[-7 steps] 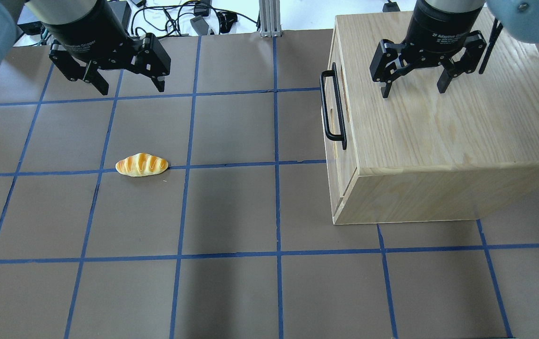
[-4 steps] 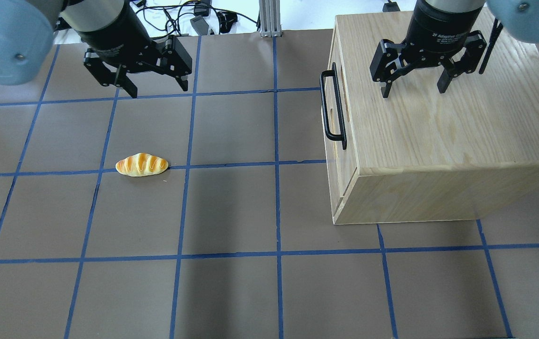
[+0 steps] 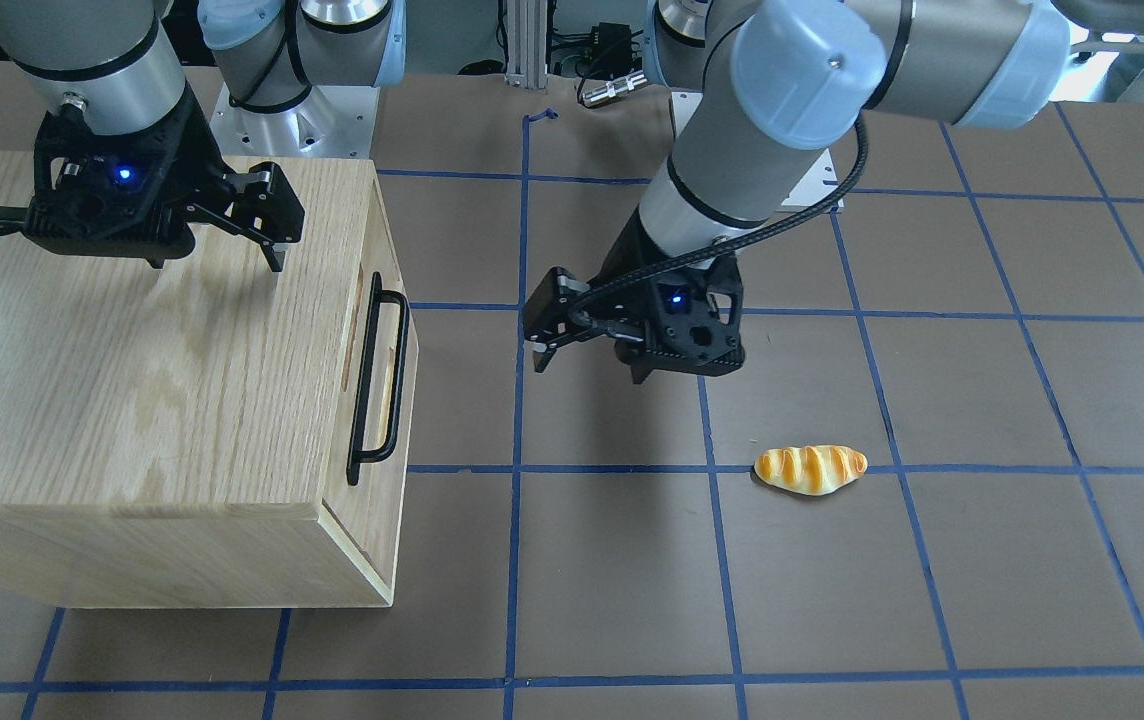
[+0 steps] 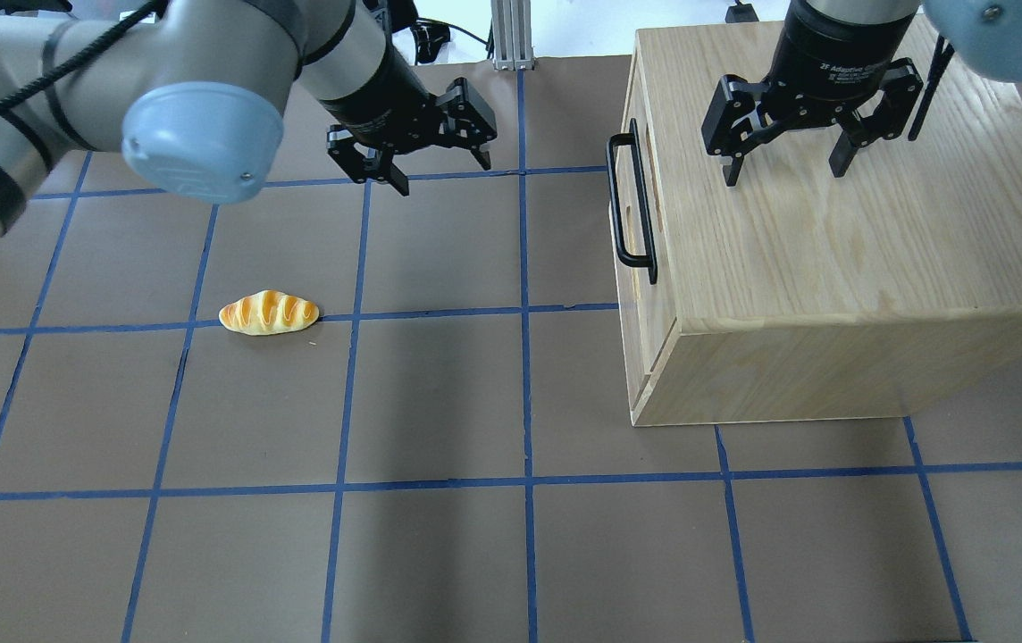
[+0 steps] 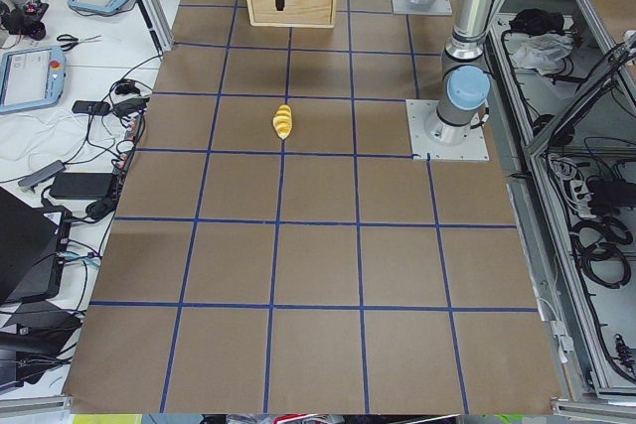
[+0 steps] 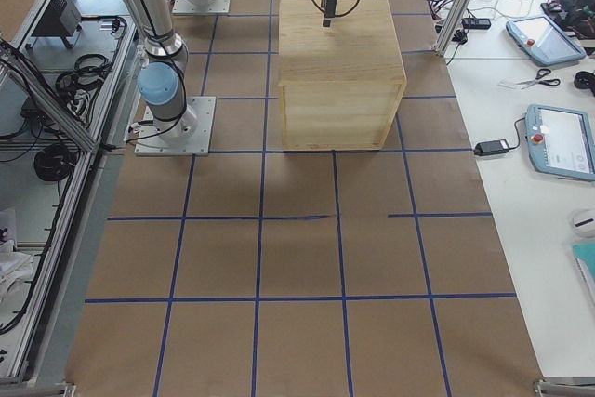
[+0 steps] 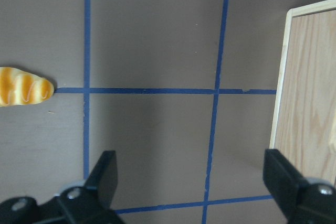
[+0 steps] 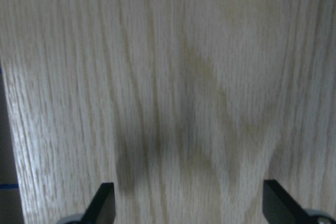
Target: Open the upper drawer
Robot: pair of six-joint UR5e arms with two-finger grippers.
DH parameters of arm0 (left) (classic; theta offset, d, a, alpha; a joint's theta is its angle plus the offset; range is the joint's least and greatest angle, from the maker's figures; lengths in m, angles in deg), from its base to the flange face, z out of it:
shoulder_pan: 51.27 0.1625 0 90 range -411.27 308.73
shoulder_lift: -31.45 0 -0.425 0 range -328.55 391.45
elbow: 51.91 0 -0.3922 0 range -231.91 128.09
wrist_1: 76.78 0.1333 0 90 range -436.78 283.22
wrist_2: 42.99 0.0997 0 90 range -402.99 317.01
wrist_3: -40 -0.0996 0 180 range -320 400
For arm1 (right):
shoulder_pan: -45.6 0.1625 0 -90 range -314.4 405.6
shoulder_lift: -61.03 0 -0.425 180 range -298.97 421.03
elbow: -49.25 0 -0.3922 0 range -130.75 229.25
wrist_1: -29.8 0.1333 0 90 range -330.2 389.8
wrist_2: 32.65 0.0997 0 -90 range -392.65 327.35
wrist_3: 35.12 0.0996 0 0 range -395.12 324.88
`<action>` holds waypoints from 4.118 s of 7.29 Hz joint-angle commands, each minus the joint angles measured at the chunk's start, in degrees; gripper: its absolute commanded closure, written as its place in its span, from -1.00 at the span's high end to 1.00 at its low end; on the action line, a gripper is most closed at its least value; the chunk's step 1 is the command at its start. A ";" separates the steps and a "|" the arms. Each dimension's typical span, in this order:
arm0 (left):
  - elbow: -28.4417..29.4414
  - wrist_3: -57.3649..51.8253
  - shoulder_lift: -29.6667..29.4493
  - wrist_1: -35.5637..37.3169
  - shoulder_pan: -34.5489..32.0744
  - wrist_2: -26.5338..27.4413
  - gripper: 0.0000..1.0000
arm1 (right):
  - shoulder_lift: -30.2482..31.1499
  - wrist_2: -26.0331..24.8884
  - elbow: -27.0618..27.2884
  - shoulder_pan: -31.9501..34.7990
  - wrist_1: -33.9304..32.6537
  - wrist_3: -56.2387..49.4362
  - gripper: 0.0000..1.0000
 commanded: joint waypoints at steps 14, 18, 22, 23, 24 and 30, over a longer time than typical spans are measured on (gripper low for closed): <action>-1.89 10.03 -6.45 10.98 -7.69 -5.85 1.00 | 0.00 0.00 -0.03 0.06 0.00 0.06 1.00; -2.33 7.38 -5.58 10.45 -7.61 -2.50 1.00 | 0.00 0.00 -0.03 0.06 0.00 0.06 1.00; -2.95 5.19 -5.22 10.10 -6.47 -0.74 1.00 | 0.00 0.00 -0.03 0.06 0.00 -0.03 1.00; -3.21 4.22 -5.13 10.01 -6.12 -0.56 1.00 | 0.00 0.00 -0.03 -0.03 0.00 0.06 1.00; -3.48 3.52 -4.78 9.32 -4.28 -0.12 1.00 | 0.00 0.00 -0.03 -0.03 0.00 0.06 1.00; -5.23 -2.11 -1.00 2.98 1.18 0.06 1.00 | 0.00 0.00 0.06 0.06 0.00 0.06 1.00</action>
